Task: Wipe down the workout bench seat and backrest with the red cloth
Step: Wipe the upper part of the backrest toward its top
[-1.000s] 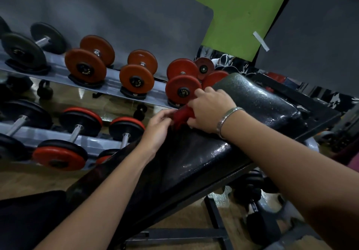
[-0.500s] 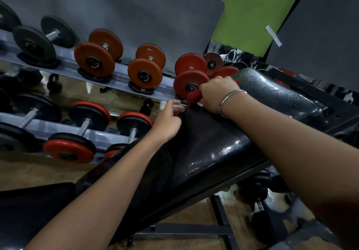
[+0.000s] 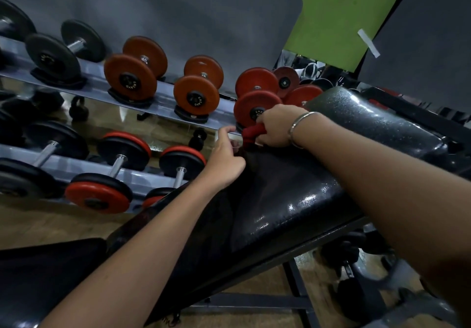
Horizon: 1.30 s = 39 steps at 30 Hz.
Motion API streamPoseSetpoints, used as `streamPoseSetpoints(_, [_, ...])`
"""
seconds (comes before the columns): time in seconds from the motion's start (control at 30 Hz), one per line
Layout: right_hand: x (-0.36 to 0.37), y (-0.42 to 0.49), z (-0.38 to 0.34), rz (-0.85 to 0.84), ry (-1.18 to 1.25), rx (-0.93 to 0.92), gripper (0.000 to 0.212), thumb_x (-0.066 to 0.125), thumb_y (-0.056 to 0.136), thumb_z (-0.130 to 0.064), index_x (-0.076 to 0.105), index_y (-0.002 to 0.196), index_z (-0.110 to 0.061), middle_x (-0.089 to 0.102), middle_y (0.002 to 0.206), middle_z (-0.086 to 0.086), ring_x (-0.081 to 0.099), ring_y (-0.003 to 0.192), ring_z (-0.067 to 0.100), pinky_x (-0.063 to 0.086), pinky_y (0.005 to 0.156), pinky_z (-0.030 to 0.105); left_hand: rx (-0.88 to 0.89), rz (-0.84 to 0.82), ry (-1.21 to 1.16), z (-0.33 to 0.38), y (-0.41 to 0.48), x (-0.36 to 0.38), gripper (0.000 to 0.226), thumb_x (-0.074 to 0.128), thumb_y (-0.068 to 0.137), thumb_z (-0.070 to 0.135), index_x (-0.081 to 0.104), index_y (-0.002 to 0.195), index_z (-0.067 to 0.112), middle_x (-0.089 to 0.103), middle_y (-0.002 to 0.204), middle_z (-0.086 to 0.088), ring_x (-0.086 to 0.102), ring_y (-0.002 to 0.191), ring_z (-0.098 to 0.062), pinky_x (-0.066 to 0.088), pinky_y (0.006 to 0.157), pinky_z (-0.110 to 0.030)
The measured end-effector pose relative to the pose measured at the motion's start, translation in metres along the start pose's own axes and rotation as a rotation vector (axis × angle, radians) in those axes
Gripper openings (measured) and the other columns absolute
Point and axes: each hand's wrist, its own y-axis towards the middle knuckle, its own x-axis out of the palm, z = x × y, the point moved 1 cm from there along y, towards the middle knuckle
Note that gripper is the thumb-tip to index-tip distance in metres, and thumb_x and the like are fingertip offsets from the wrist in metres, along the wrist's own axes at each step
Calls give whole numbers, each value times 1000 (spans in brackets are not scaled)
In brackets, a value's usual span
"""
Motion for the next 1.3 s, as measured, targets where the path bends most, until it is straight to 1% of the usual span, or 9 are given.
streamPoseSetpoints(0.13, [-12, -15, 25, 80, 61, 2, 37, 67, 81, -48, 68, 104, -19, 58, 80, 1, 61, 87, 29, 48, 73, 31, 1, -18, 72, 4, -3, 2, 66, 53, 83, -3, 34, 135, 32, 58, 113, -6, 62, 97, -23, 54, 79, -41])
streamPoseSetpoints(0.3, [-3, -23, 24, 205, -138, 21, 37, 55, 87, -43, 66, 112, -17, 67, 108, 11, 60, 105, 33, 45, 84, 38, 72, -11, 280, 11, -2, 11, 25, 51, 94, 23, 61, 117, 19, 55, 123, -6, 53, 120, -29, 44, 104, -46])
streamPoseSetpoints(0.4, [-7, -42, 30, 163, -20, -63, 33, 59, 82, -46, 68, 105, -24, 70, 101, 8, 64, 99, 32, 51, 84, 38, 115, -7, 301, 14, -4, 17, 36, 54, 96, 40, 56, 129, 25, 53, 133, -4, 50, 128, -25, 41, 109, -46])
streamPoseSetpoints(0.5, [-15, -53, 45, 204, -2, 10, 27, 58, 77, -43, 67, 97, -28, 68, 94, 4, 64, 89, 29, 52, 75, 35, 167, -23, 326, 17, -5, 21, 42, 54, 97, 38, 54, 136, 25, 53, 139, -3, 46, 134, -24, 39, 112, -44])
streamPoseSetpoints(0.63, [-17, -44, 56, 207, -51, 155, 28, 53, 85, -35, 63, 109, -25, 66, 105, 7, 61, 90, 30, 47, 74, 34, 210, 10, 379, 22, -8, 22, 41, 53, 98, 35, 58, 136, 20, 55, 139, -5, 46, 135, -25, 38, 112, -41])
streamPoseSetpoints(0.83, [-25, -60, 66, 119, 138, 101, 16, 62, 81, -36, 65, 96, -30, 66, 87, 3, 60, 81, 28, 55, 76, 38, 243, -1, 394, 30, -15, 26, 42, 52, 100, 36, 54, 139, 20, 55, 142, -2, 46, 136, -23, 38, 110, -38])
streamPoseSetpoints(1.03, [-18, -37, 68, 169, 77, 156, 31, 55, 84, -31, 64, 113, -27, 67, 103, 8, 61, 91, 30, 53, 78, 37, 236, -11, 452, 32, -16, 29, 40, 48, 102, 36, 53, 137, 19, 55, 142, -5, 46, 135, -27, 38, 110, -41])
streamPoseSetpoints(1.2, [-28, -49, 74, 148, 167, 113, 23, 67, 79, -40, 73, 97, -28, 63, 74, -1, 58, 72, 22, 48, 67, 30, 235, -39, 477, 36, -14, 26, 49, 49, 102, 35, 44, 150, 27, 49, 149, -5, 42, 140, -25, 35, 113, -39])
streamPoseSetpoints(1.3, [-29, -44, 87, 217, 168, 190, 20, 64, 80, -36, 71, 95, -25, 59, 70, -1, 57, 66, 20, 46, 60, 29, 221, -54, 504, 40, -13, 25, 49, 48, 102, 34, 44, 150, 25, 46, 151, -5, 41, 141, -26, 34, 113, -38])
